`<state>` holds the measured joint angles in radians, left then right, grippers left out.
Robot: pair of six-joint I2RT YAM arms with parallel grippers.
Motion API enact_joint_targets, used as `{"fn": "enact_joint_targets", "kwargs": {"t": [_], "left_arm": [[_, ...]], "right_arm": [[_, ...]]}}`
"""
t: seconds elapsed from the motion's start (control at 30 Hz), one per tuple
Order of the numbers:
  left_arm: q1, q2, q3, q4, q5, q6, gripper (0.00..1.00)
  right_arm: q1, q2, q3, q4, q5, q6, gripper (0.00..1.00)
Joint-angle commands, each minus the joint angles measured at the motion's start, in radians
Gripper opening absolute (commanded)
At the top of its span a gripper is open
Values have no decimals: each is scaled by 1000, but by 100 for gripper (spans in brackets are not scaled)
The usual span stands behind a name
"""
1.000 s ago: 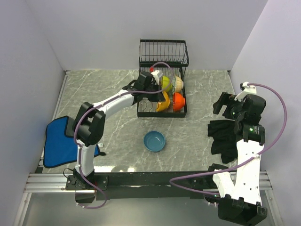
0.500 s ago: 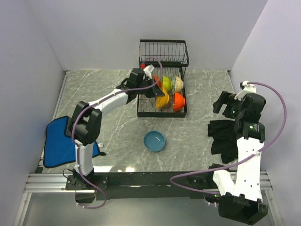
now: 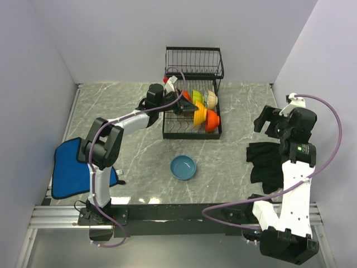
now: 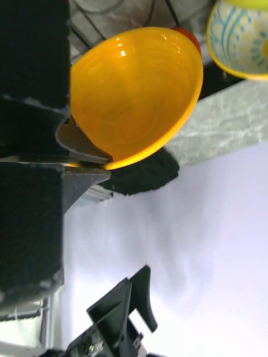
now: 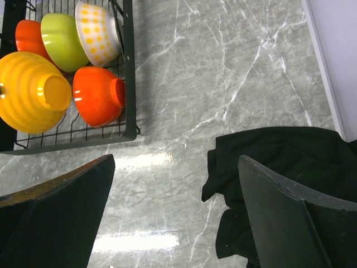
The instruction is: Load the bowls into the dish rack
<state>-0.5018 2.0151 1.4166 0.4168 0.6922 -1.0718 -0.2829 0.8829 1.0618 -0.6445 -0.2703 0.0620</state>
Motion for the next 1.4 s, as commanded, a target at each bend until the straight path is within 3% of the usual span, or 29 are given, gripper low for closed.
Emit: {"fn": "enact_joint_targets", "kwargs": {"t": [0.0, 0.57, 0.97, 1.07, 1.23, 1.37], "left_arm": [[-3, 23, -5, 183, 63, -86, 1], [-4, 131, -62, 372, 69, -218, 1], [-4, 183, -31, 306, 40, -198, 1], [-6, 188, -19, 289, 30, -188, 8], [-12, 186, 16, 271, 23, -165, 30], [-18, 157, 35, 234, 23, -96, 41]], "right_arm": [[4, 11, 61, -1, 19, -17, 100], [4, 64, 116, -35, 36, -45, 100], [4, 97, 132, -32, 36, -47, 100], [4, 97, 124, -26, 33, -42, 100], [4, 106, 125, -18, 23, -37, 100], [4, 103, 125, -15, 17, -31, 100]]}}
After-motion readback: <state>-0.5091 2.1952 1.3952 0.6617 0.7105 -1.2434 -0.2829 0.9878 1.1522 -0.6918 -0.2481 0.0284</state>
